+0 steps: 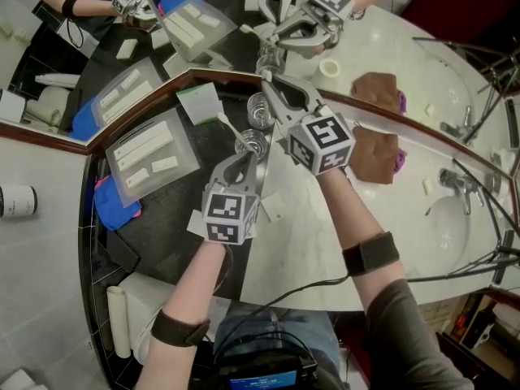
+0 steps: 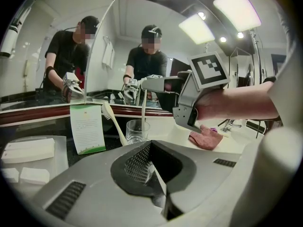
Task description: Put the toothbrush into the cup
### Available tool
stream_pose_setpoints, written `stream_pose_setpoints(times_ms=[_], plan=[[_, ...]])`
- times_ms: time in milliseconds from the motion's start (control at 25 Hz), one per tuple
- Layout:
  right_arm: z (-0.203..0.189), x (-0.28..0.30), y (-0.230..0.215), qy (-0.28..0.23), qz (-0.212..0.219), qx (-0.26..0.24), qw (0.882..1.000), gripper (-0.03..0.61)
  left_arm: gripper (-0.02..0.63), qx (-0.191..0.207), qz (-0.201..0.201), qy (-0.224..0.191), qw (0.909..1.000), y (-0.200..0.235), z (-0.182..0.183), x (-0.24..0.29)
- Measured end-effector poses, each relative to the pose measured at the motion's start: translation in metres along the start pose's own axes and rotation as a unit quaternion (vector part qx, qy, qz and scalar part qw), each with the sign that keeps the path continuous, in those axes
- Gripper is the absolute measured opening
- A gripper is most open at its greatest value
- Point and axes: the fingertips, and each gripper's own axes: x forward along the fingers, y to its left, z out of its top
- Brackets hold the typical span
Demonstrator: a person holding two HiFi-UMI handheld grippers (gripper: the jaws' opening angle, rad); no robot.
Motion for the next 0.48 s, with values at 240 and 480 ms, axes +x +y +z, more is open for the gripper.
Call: stream_pose_setpoints(times_ms=[240,480], plan=[[-0.031,0.001,0.0,0.043,-0.003,-0.024,0.999,0.071,0.003,-0.004,0.0,0.001,1.0,-0.001,-0.004,0.002],[-0.038,0.005,-0.003,0.064,-0.02,-0.045,0.997,0.085,0.003,-0.007,-0.001,0.002,1.0,-0.003,-0.007,0.0]])
